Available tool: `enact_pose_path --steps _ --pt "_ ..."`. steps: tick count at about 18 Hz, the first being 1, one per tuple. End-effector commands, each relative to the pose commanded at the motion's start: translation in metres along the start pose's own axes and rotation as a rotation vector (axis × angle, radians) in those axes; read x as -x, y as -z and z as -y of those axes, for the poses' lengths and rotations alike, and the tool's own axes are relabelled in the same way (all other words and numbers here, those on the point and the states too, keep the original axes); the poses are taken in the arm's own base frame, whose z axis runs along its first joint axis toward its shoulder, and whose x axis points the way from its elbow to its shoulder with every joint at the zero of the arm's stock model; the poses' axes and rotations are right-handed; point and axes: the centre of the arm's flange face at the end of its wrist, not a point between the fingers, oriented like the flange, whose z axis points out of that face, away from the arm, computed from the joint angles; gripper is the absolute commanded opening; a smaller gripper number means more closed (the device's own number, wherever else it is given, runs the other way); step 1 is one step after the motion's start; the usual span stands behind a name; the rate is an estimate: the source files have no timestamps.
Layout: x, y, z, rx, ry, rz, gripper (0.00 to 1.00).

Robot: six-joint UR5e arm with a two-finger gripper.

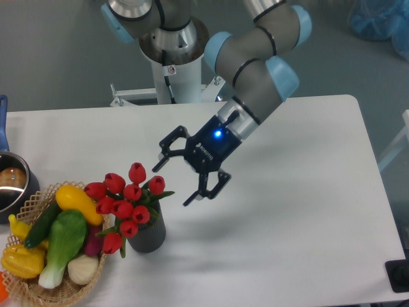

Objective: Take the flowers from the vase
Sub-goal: 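Move the open gripper toward the red tulip stems above the vase, then close the gripper around the tulip stems below the blooms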

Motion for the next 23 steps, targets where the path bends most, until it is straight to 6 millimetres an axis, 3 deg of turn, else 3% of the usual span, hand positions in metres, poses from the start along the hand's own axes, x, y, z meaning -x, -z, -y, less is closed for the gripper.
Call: enact_pose_path --steps 8,10,13,18,23 --pt "-0.017 -0.038 0.007 0.005 -0.017 -0.072 0.96" --pt "-0.019 -0.041 0.007 0.005 -0.013 -0.077 0.80" --pt "-0.022 -0.045 0.007 0.011 -0.006 -0.084 0.37" --pt "-0.022 -0.041 0.010 0.011 0.009 -0.078 0.07" --pt "-0.018 -0.036 0.012 0.008 0.023 -0.066 0.00"
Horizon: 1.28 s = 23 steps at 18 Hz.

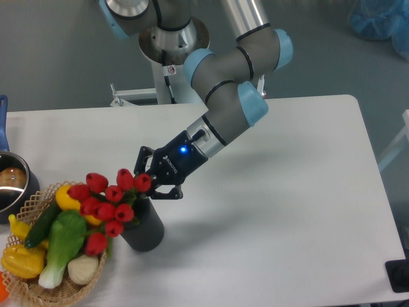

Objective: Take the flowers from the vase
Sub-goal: 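Close the gripper around the tulip stems below the blooms, then lift the gripped tulips up and out of the grey vase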

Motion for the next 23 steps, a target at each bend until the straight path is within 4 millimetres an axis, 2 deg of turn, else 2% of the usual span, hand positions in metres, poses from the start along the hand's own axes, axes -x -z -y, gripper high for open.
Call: enact_pose_path --steps 4,8,18,23 --pt "0.002 0.007 0.011 -0.014 -0.005 0.010 0.00" --pt "0.003 0.023 0.029 -0.071 -0.010 0.021 0.00" --pt "-0.002 0.100 0.064 -0.290 -0.018 0.076 0.00" --pt "-0.003 0.127 0.079 -0.374 -0.017 0.083 0.00"
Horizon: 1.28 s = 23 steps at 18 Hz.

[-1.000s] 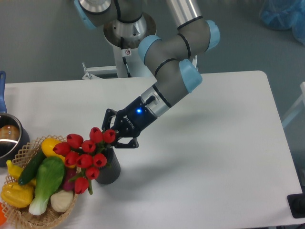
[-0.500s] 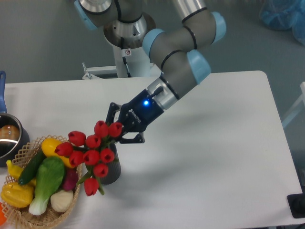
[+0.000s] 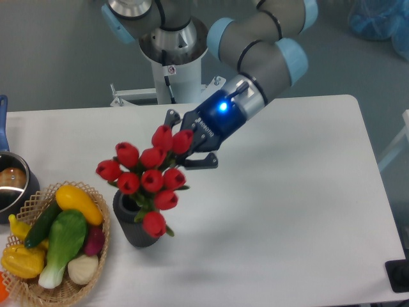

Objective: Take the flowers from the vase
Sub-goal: 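Lift the gripped tulips up and out of the grey vase, then carry the held tulips away from the vase over the empty table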

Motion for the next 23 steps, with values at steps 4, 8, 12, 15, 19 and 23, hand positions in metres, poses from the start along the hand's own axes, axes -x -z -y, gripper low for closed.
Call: enact_pose_path --steps 4,8,12,15,19,23 --pt "0.008 0.018 0.038 -0.035 0.070 0.018 0.00" --pt "0.015 0.037 0.054 -0.073 0.080 0.033 0.00" --pt "0.025 0.060 0.059 -0.075 0.054 0.077 0.00" --pt "0.034 0.070 0.075 0.010 0.002 0.146 0.04" --pt "0.045 0.078 0.081 0.222 -0.043 0.292 0.00" --pt "0.054 0.095 0.075 0.263 -0.105 0.326 0.00"
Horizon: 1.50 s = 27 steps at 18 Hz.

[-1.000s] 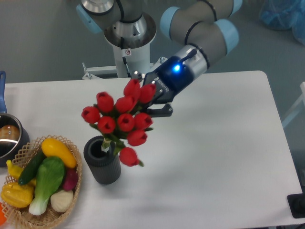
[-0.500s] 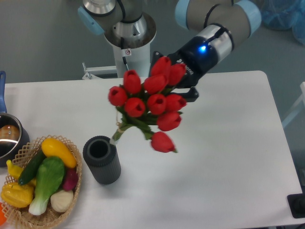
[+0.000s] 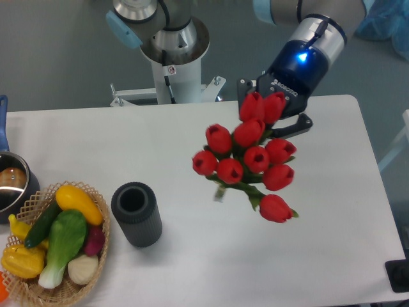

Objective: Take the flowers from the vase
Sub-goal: 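Carry the held tulips away from the vase over the empty table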

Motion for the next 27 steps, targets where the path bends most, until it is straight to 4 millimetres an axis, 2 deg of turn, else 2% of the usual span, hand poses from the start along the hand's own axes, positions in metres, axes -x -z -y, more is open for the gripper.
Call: enact_pose_path --steps 3,10,15,22,27 --pt "0.008 0.004 -0.017 0.141 0.002 0.074 0.00" --pt "0.021 0.012 -0.042 0.361 -0.077 0.161 0.00" --pt "0.035 0.011 -0.065 0.449 -0.139 0.162 0.00" --pt "0.045 0.022 -0.084 0.666 -0.134 0.236 0.00" --pt "0.037 0.021 -0.106 0.876 -0.168 0.196 0.00"
